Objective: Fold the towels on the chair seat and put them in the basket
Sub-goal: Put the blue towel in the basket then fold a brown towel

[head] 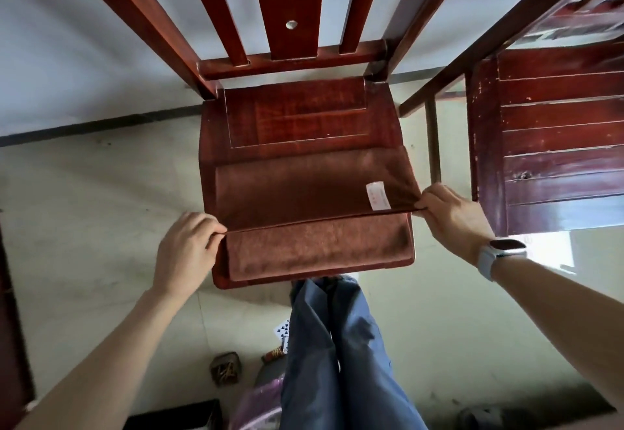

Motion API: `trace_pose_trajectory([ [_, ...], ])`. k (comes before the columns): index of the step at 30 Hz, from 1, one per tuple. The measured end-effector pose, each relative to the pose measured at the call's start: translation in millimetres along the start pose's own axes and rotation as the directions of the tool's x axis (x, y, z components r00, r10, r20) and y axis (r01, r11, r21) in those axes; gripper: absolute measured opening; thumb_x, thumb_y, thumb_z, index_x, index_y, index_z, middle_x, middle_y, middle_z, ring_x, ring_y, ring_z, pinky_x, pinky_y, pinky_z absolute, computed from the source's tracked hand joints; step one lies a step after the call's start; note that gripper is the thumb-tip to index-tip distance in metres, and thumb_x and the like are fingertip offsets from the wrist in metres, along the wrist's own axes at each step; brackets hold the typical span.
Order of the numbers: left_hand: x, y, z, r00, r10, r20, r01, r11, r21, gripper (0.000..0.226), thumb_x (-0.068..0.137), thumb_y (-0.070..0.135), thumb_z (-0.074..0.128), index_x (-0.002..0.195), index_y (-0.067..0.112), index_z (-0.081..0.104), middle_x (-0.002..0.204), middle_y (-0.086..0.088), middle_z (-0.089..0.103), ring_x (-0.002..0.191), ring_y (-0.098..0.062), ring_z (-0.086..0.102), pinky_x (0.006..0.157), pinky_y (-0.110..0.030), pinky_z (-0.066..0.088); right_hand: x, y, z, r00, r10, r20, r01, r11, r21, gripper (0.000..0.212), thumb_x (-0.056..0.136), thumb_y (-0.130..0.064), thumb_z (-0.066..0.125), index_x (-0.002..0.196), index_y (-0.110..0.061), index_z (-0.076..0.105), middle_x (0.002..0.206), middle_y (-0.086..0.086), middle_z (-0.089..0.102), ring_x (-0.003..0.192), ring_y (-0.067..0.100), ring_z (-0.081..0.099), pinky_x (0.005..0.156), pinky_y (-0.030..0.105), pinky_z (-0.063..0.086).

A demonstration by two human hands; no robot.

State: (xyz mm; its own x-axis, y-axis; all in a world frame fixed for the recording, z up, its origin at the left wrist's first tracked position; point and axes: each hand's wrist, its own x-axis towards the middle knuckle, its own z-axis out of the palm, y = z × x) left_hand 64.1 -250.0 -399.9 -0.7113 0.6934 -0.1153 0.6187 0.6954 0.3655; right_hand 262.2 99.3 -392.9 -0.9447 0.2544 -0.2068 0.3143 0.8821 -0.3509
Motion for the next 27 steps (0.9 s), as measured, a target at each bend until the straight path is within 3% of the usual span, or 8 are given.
trace_pose_trajectory([
  [4,-36,3,18,1.0,-0.005,0.023,0.004,1.0,0.004,0.016,0.067,-0.006,0.074,0.073,0.007,0.066,0.079,-0.005,0.065,0.076,-0.026,0.061,0.067,-0.029,0.045,-30,-2,13,0.999,0.008,0.036,-0.008,1.0,-0.009,0.009,0.074,0.003,0.069,0.079,-0.003,0.066,0.08,0.013,0.063,0.07,0.033,0.064,0.038,0.037,0.049],
  [8,-59,6,29,0.997,0.043,0.059,-0.046,0.998,0.048,0.005,0.071,0.003,0.066,0.072,0.008,0.066,0.078,-0.004,0.065,0.069,-0.028,0.061,0.058,-0.036,0.045,-53,-2,22,0.999,-0.01,0.045,0.011,1.0,-0.029,0.017,0.065,0.01,0.073,0.075,-0.003,0.066,0.075,0.014,0.062,0.062,0.033,0.062,0.038,0.037,0.048],
  [13,-70,5,45,0.994,0.001,0.111,-0.009,0.997,0.079,0.019,0.063,-0.006,0.076,0.072,0.007,0.066,0.077,-0.006,0.065,0.066,-0.028,0.063,0.055,-0.036,0.047,-62,-4,36,0.999,-0.003,0.035,0.006,0.997,-0.074,0.022,0.058,0.011,0.076,0.072,-0.004,0.066,0.073,0.012,0.063,0.061,0.031,0.062,0.043,0.032,0.049],
  [23,-77,7,66,0.986,-0.05,0.157,0.04,0.997,0.067,0.018,0.068,-0.004,0.073,0.067,0.008,0.06,0.076,-0.003,0.065,0.057,-0.023,0.062,0.043,-0.026,0.045,-67,3,62,0.996,-0.075,0.045,0.081,0.981,-0.177,0.023,0.056,0.011,0.076,0.069,-0.005,0.065,0.07,0.012,0.064,0.057,0.03,0.059,0.046,0.032,0.046],
  [27,-79,5,68,0.992,-0.034,0.124,0.023,0.996,0.084,0.009,0.078,0.007,0.059,0.07,0.008,0.06,0.079,-0.003,0.066,0.057,-0.023,0.063,0.041,-0.025,0.044,-69,5,68,0.993,-0.114,0.018,0.115,0.973,-0.201,0.024,0.054,0.012,0.075,0.068,-0.005,0.066,0.07,0.011,0.065,0.057,0.029,0.06,0.048,0.032,0.045],
])
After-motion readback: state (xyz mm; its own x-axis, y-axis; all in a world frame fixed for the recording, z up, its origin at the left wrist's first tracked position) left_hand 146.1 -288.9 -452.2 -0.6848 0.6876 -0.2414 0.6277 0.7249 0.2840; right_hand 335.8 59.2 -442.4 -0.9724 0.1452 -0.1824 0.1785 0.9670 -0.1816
